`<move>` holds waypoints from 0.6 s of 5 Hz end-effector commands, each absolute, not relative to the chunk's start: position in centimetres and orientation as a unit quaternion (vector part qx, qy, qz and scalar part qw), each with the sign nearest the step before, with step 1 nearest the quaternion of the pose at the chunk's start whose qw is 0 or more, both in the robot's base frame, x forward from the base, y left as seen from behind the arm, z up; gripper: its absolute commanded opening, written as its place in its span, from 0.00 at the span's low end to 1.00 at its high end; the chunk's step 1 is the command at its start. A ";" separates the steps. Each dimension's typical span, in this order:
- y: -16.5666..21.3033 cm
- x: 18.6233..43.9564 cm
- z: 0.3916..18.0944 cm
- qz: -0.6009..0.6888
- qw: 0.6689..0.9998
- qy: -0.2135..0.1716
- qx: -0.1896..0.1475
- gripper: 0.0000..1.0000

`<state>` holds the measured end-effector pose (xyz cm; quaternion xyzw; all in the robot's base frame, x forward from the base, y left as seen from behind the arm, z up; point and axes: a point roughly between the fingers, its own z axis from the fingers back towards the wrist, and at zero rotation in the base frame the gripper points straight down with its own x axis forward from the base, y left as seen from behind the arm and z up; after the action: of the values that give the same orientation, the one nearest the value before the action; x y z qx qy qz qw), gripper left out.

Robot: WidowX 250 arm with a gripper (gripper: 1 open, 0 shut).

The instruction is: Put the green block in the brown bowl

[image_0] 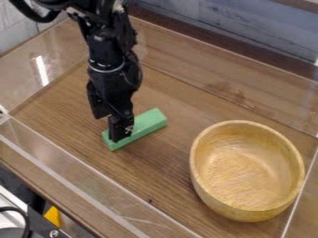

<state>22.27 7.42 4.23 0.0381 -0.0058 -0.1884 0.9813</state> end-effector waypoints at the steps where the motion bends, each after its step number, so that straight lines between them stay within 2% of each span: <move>1: 7.8 22.7 4.1 -0.188 0.981 -0.021 0.042 1.00; 3: 7.8 22.9 3.0 -0.192 0.980 -0.029 0.041 1.00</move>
<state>22.69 7.52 2.62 0.0365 -0.0203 -0.1970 0.9795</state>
